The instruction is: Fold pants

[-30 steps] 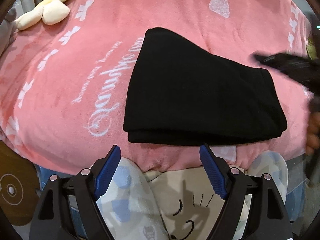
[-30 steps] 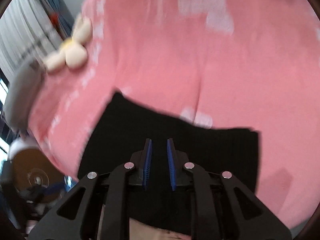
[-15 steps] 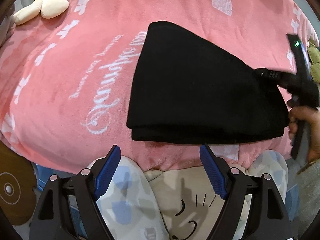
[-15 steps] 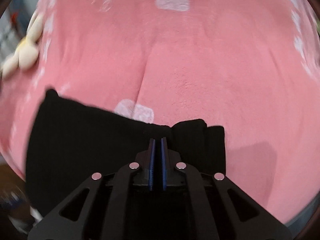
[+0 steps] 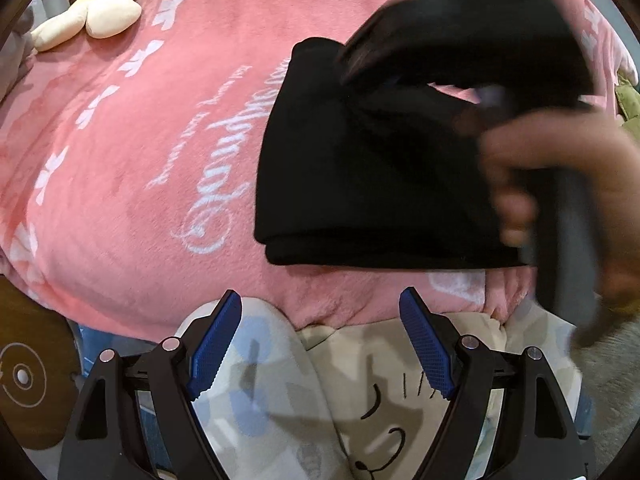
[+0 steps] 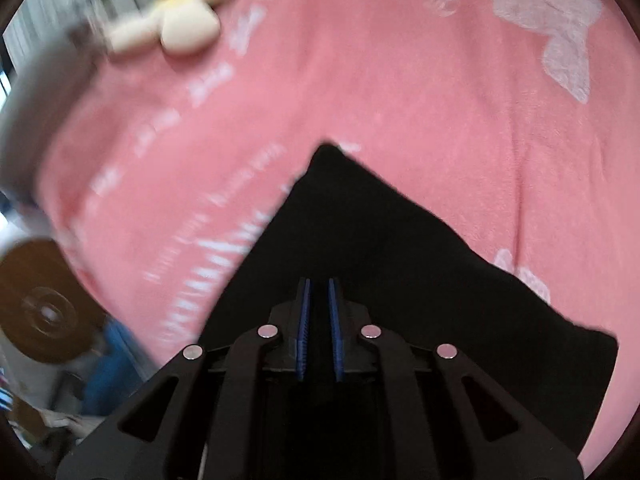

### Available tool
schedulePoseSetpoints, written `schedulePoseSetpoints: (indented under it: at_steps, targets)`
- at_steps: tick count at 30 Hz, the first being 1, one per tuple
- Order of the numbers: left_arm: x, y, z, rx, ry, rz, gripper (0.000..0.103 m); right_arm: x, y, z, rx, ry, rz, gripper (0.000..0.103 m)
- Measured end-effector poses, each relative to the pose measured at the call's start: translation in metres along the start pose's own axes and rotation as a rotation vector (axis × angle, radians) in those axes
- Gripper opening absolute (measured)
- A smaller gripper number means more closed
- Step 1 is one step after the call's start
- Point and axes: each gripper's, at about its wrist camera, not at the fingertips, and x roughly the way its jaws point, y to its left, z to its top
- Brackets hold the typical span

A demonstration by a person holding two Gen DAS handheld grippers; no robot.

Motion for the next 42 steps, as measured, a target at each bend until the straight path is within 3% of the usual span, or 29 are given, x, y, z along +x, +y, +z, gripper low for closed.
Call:
schedulePoseSetpoints:
  at_steps: [2,4,6,7,8,12,18,26,27,29,32,36,38,41,42]
  targets:
    - [-0.001,0.003,0.000,-0.011,-0.003,-0.001,0.078,-0.024,-0.020,-0.013,0.052,-0.058,-0.048,0.009]
    - [-0.003,0.009,0.001,-0.025,-0.010,-0.009,0.078,-0.059,-0.059,-0.050,0.132,-0.100,-0.143,0.011]
    - [-0.003,0.011,0.003,-0.034,-0.014,-0.006,0.078,-0.083,-0.100,-0.087,0.222,-0.100,-0.226,0.027]
    - [-0.002,0.012,0.004,-0.040,-0.013,-0.007,0.079,-0.089,-0.114,-0.103,0.268,-0.096,-0.256,0.047]
    - [-0.001,0.011,0.004,-0.043,-0.009,-0.010,0.079,-0.097,-0.128,-0.119,0.316,-0.094,-0.278,0.053]
    - [0.007,-0.001,0.009,-0.036,0.017,-0.030,0.079,-0.108,-0.159,-0.152,0.415,-0.092,-0.207,0.053]
    - [-0.002,-0.020,0.012,-0.016,0.004,-0.027,0.079,-0.068,-0.152,-0.147,0.406,-0.063,-0.105,0.053]
    - [-0.004,-0.024,0.014,-0.036,0.011,-0.001,0.079,-0.048,-0.142,-0.132,0.352,-0.043,-0.071,0.053]
    - [-0.006,-0.025,0.014,-0.031,0.005,0.000,0.079,-0.047,-0.143,-0.133,0.351,-0.047,-0.063,0.051]
    - [-0.005,-0.027,0.015,-0.020,0.001,0.001,0.079,-0.048,-0.143,-0.133,0.336,-0.059,-0.056,0.025]
    - [-0.006,-0.032,0.015,-0.008,0.005,-0.006,0.079,-0.065,-0.140,-0.124,0.324,-0.103,-0.033,0.019]
    - [-0.012,-0.033,0.013,0.008,-0.016,0.007,0.079,-0.120,-0.120,-0.102,0.228,-0.230,-0.106,0.019]
    - [-0.010,-0.032,0.012,0.001,-0.011,0.004,0.079,-0.116,-0.125,-0.103,0.220,-0.207,-0.143,0.022]
    - [-0.004,-0.031,0.012,-0.015,0.013,-0.008,0.079,-0.057,-0.151,-0.125,0.241,-0.012,-0.197,0.030]
    - [-0.004,-0.032,0.012,-0.011,0.020,-0.015,0.079,-0.059,-0.156,-0.132,0.291,-0.045,-0.167,0.031]
